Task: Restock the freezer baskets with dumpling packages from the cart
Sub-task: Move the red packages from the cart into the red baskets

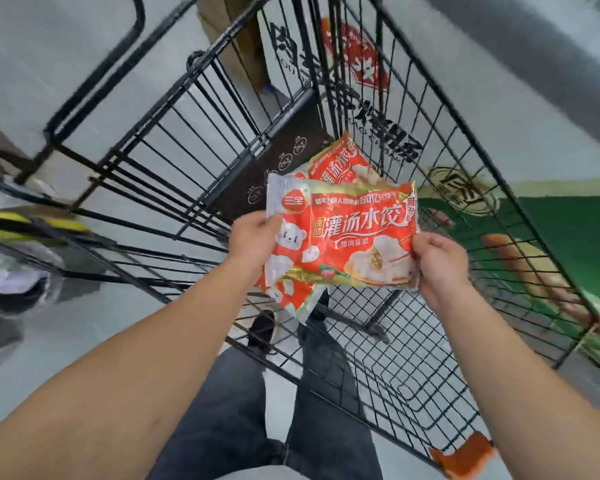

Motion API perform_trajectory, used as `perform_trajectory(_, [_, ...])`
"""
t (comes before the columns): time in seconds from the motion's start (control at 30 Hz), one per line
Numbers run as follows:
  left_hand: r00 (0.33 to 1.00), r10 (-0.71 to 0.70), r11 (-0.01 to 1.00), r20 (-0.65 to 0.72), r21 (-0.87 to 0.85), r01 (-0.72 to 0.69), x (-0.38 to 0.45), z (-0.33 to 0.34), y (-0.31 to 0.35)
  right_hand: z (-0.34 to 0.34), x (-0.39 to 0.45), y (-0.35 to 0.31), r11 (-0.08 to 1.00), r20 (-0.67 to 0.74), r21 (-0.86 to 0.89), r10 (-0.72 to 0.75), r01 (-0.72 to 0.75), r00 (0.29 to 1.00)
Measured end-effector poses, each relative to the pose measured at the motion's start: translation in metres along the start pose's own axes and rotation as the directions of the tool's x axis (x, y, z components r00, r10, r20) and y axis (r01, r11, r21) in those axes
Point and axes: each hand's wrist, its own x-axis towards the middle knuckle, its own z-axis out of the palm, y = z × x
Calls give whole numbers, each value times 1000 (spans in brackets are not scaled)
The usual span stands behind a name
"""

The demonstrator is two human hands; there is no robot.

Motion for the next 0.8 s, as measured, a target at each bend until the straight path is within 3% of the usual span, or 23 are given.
perform_trajectory(0.2, [955, 230, 972, 187, 6, -235, -53, -24, 33, -40, -95, 7, 958, -197, 268, -50, 103, 979])
perform_trajectory(0.5, [699, 565, 802, 438, -95, -590, -180, -44, 90, -116, -251, 40, 792, -405, 526, -87, 310, 910])
perform_trajectory(0.8, [564, 564, 766, 603, -127, -630, -320, 3, 90, -213, -338, 102, 587, -538, 673, -29, 450, 843])
